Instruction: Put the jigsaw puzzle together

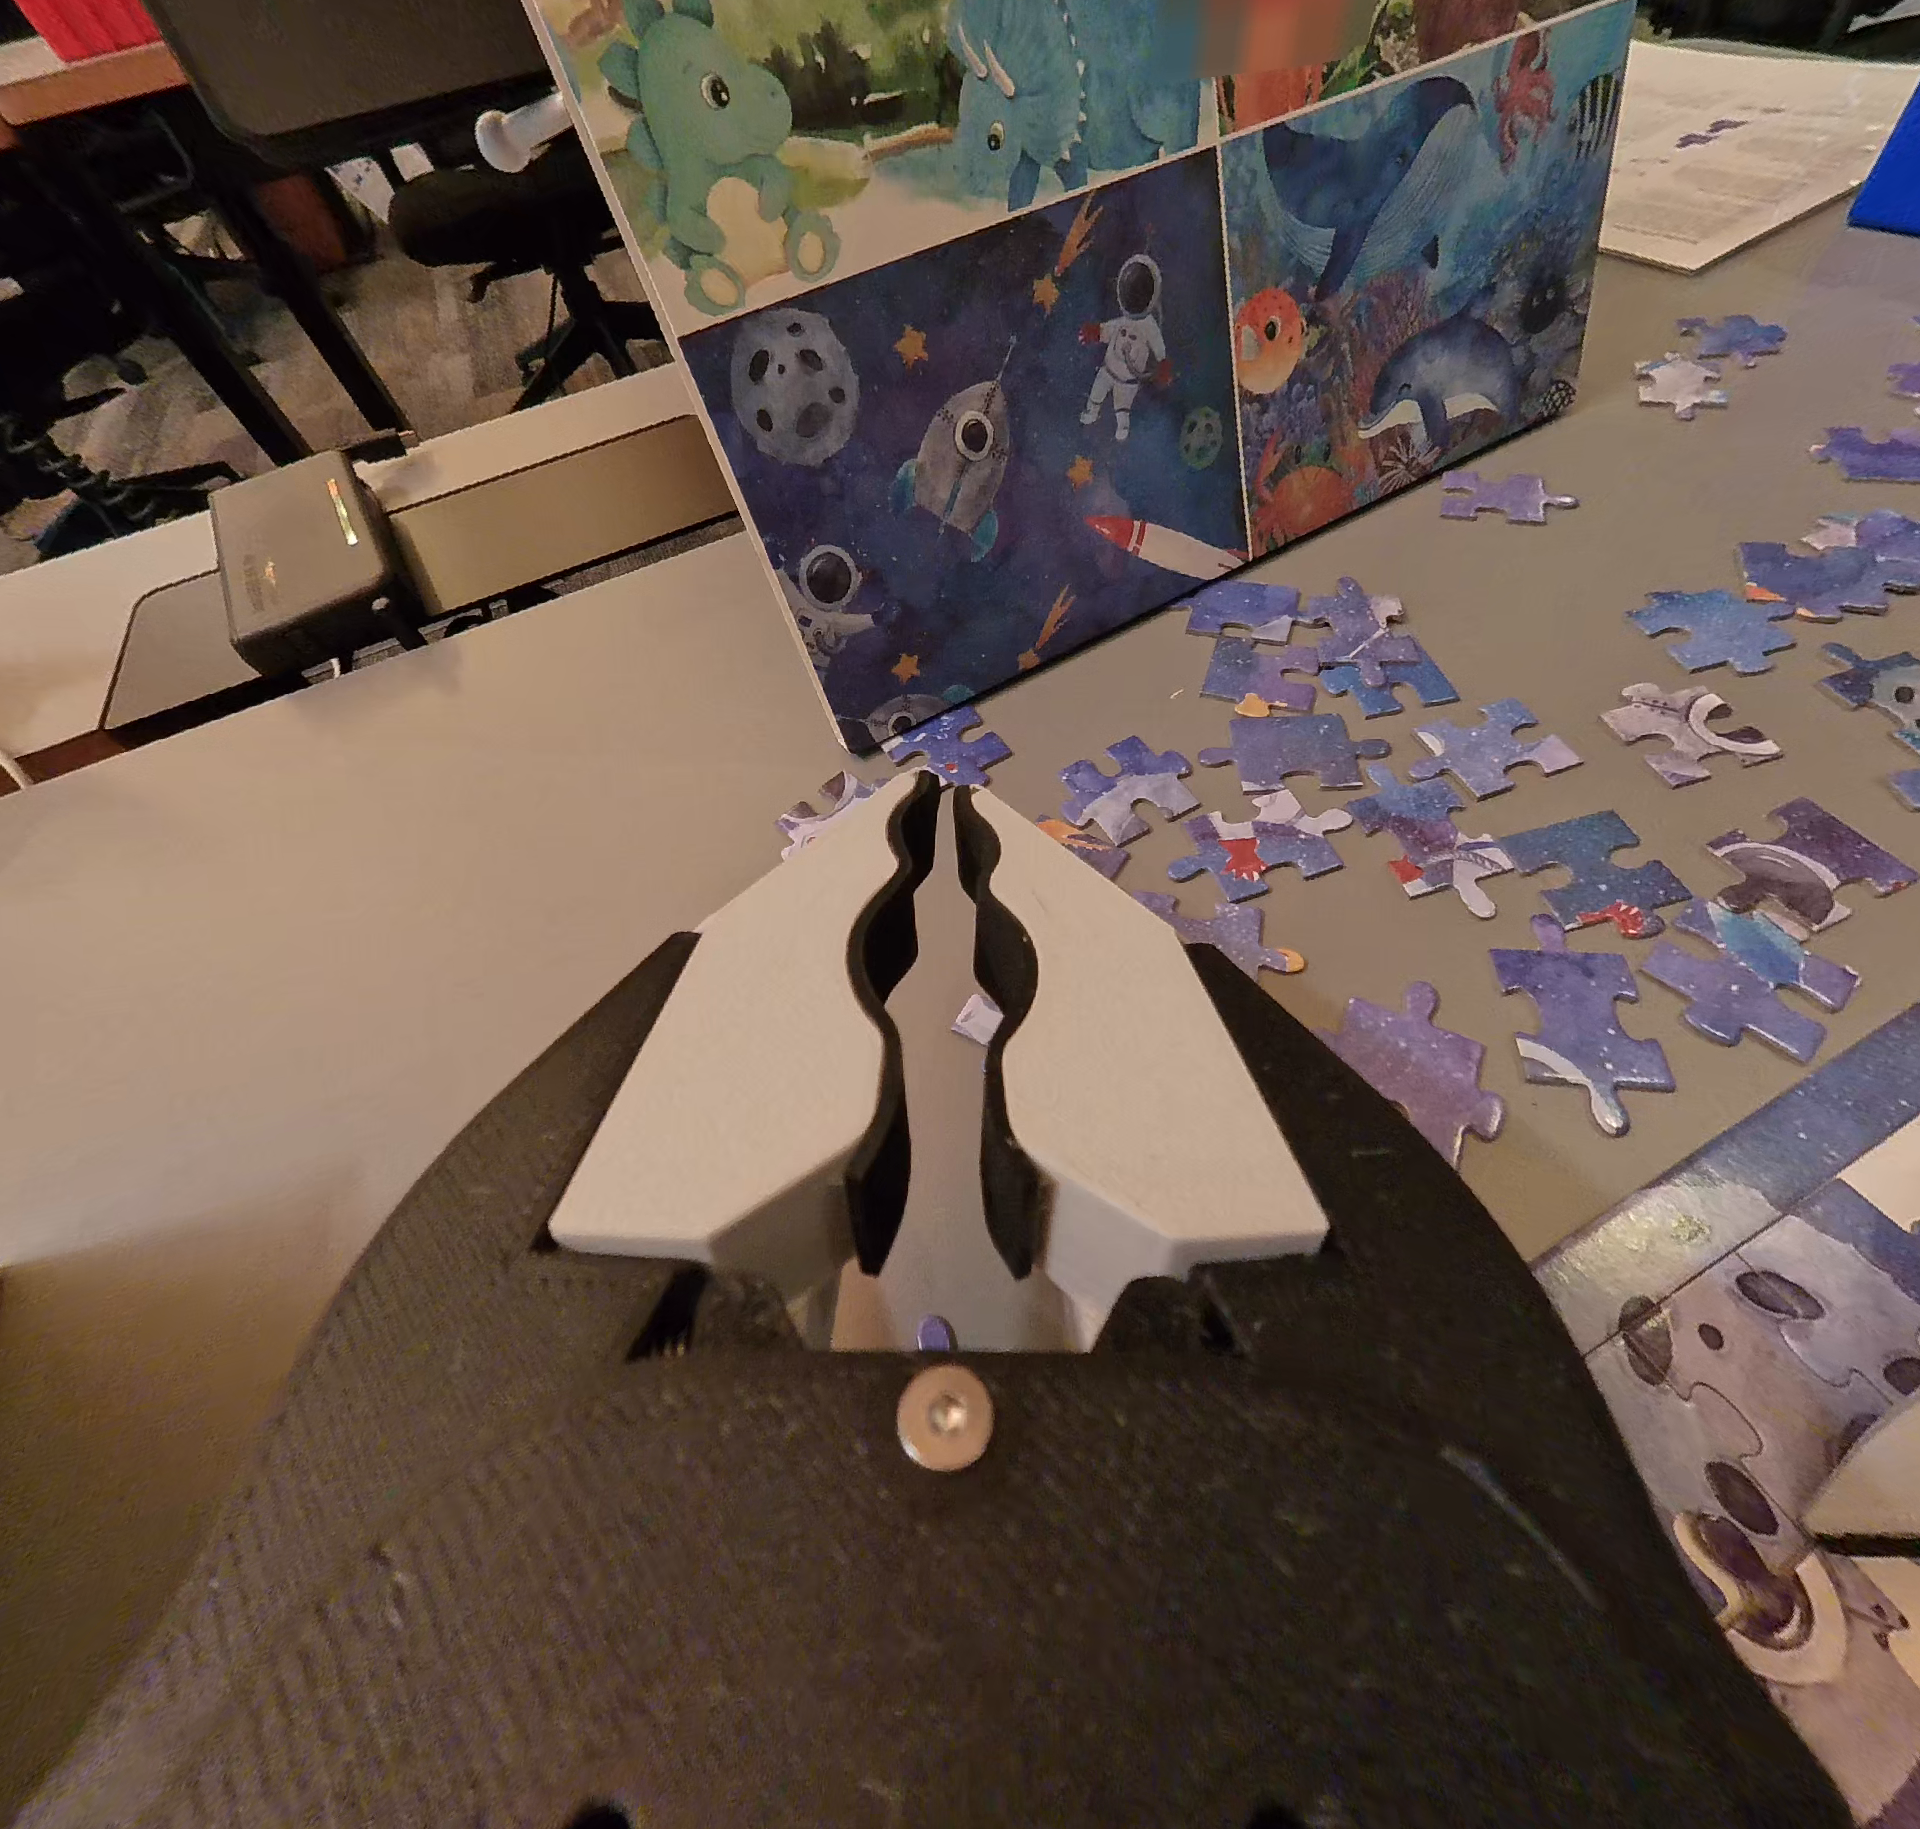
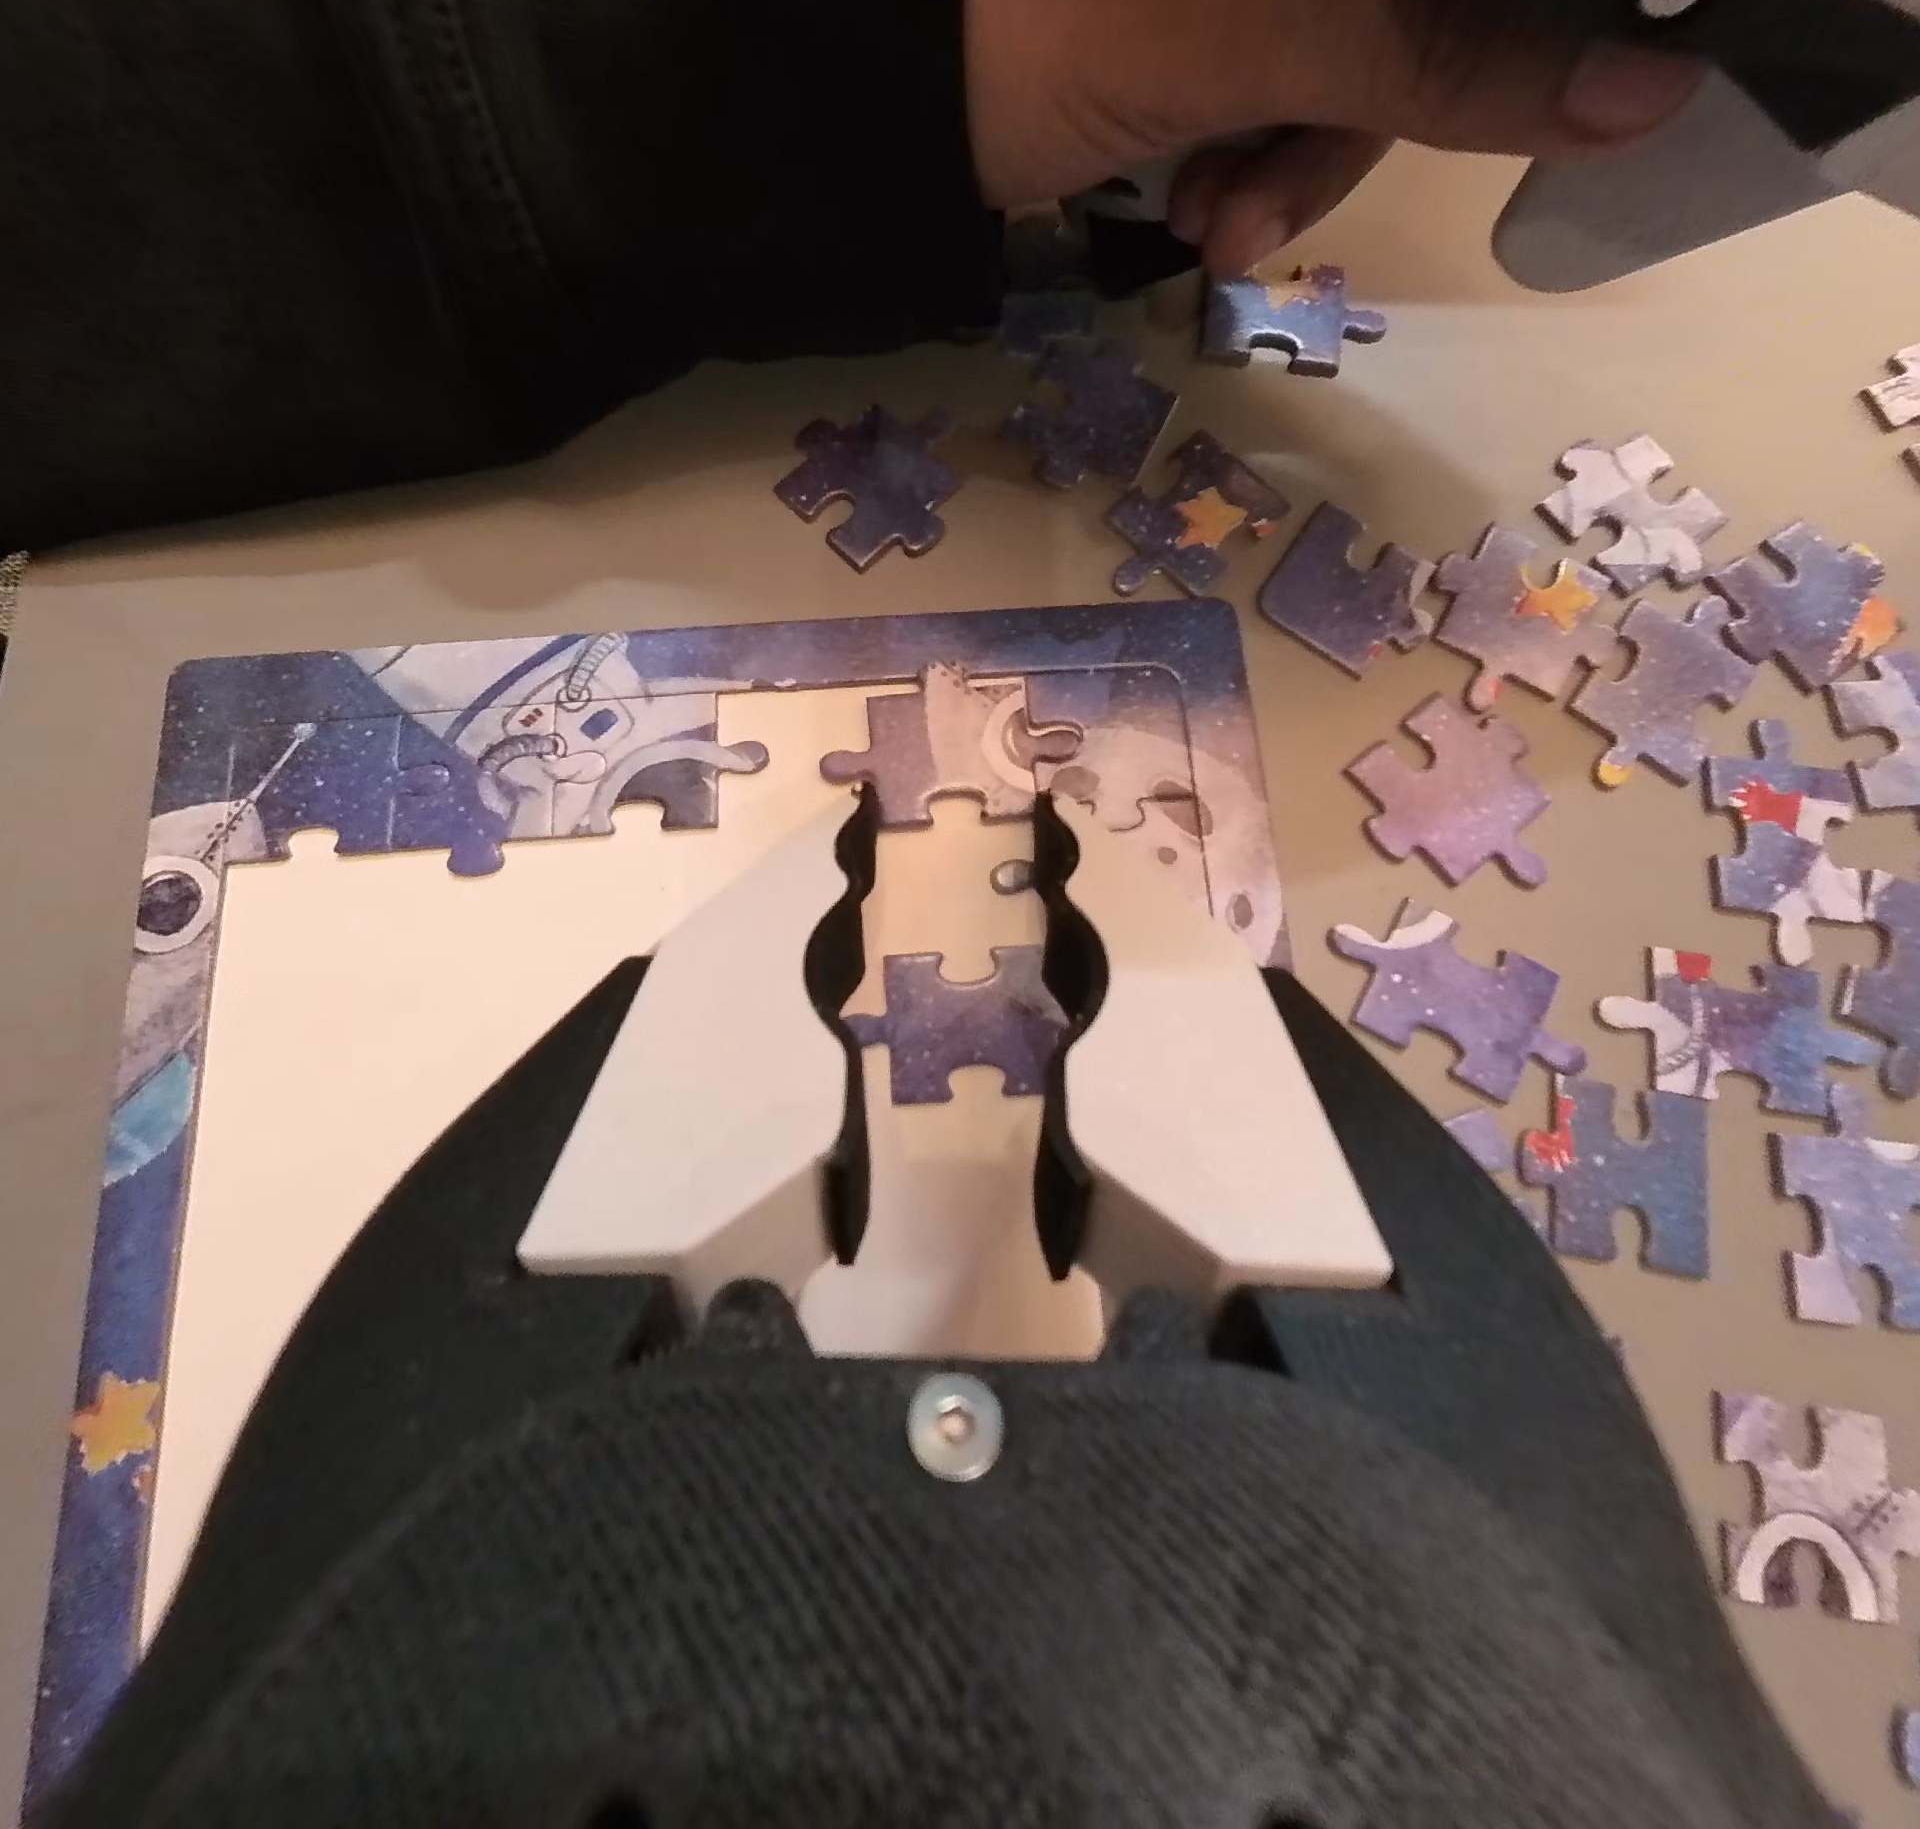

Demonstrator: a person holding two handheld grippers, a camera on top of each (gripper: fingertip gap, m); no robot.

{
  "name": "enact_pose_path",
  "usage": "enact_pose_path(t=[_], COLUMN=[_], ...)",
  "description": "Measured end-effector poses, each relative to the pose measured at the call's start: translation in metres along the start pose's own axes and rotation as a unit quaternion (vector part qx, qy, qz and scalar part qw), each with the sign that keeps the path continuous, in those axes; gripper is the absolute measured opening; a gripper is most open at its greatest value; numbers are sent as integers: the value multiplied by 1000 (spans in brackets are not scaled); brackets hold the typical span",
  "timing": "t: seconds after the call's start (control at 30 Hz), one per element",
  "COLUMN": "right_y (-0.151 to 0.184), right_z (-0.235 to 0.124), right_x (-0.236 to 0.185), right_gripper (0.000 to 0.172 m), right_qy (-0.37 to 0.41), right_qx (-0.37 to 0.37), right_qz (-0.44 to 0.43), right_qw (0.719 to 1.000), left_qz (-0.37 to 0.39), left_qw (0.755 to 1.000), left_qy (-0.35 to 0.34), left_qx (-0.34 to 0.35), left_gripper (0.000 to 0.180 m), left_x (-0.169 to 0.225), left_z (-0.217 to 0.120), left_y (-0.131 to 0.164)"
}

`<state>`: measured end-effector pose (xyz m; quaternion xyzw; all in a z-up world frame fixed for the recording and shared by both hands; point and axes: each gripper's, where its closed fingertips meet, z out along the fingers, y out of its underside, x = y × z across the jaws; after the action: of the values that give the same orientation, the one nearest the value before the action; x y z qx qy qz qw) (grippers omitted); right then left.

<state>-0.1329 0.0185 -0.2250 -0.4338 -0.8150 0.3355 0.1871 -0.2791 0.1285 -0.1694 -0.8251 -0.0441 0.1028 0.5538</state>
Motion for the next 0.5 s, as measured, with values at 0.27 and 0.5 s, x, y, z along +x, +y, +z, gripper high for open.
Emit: enact_pose_path(t=[0.27, 0.5], right_y=[-2, -2], right_z=[-3, -19], right_x=[-3, 9], right_gripper=[29, 28], right_qy=[-8, 11], right_qx=[7, 19], right_qz=[-3, 3], right_qw=[1000, 1000], left_qz=[0, 0], left_qw=[1000, 1000], left_qy=[0, 0], left_qx=[0, 0], left_gripper=[1, 2], left_x=[0, 0], left_z=[0, 0], left_y=[0, 0])
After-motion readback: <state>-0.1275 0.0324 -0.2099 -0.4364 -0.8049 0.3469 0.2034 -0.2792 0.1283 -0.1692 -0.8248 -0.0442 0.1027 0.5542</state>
